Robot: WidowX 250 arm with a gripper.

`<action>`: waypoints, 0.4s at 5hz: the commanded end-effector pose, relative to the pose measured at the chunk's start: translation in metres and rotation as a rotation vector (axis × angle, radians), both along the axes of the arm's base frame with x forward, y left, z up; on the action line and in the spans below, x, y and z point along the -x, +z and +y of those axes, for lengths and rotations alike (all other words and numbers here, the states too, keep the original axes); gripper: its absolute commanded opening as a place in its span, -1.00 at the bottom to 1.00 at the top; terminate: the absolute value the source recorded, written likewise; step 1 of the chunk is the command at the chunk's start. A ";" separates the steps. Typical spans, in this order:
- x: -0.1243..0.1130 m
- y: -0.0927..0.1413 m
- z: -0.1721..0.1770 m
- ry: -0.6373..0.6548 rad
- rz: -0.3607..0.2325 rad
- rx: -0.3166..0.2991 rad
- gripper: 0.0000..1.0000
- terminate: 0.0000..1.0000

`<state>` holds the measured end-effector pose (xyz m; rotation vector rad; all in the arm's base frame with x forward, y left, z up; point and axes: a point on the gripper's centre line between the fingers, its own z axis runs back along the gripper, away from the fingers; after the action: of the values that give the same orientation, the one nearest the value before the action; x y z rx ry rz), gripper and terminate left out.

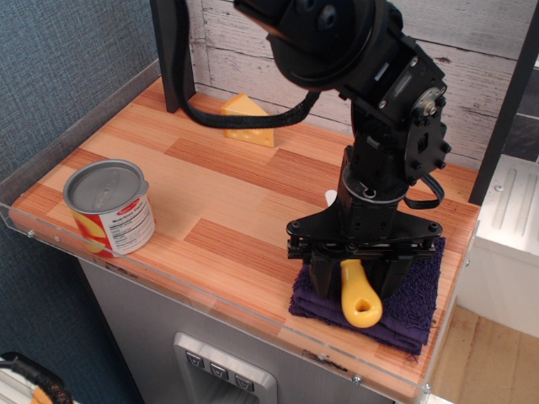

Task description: Move the knife above the can

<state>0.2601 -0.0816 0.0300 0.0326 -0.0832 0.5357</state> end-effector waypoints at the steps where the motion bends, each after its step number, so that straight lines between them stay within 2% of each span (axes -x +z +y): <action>1: -0.008 0.012 -0.003 0.020 -0.033 0.045 -1.00 -1.00; 2: -0.011 0.020 -0.002 0.012 -0.040 0.066 -1.00 -1.00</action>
<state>0.2587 -0.0764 0.0338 -0.0094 -0.0478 0.5557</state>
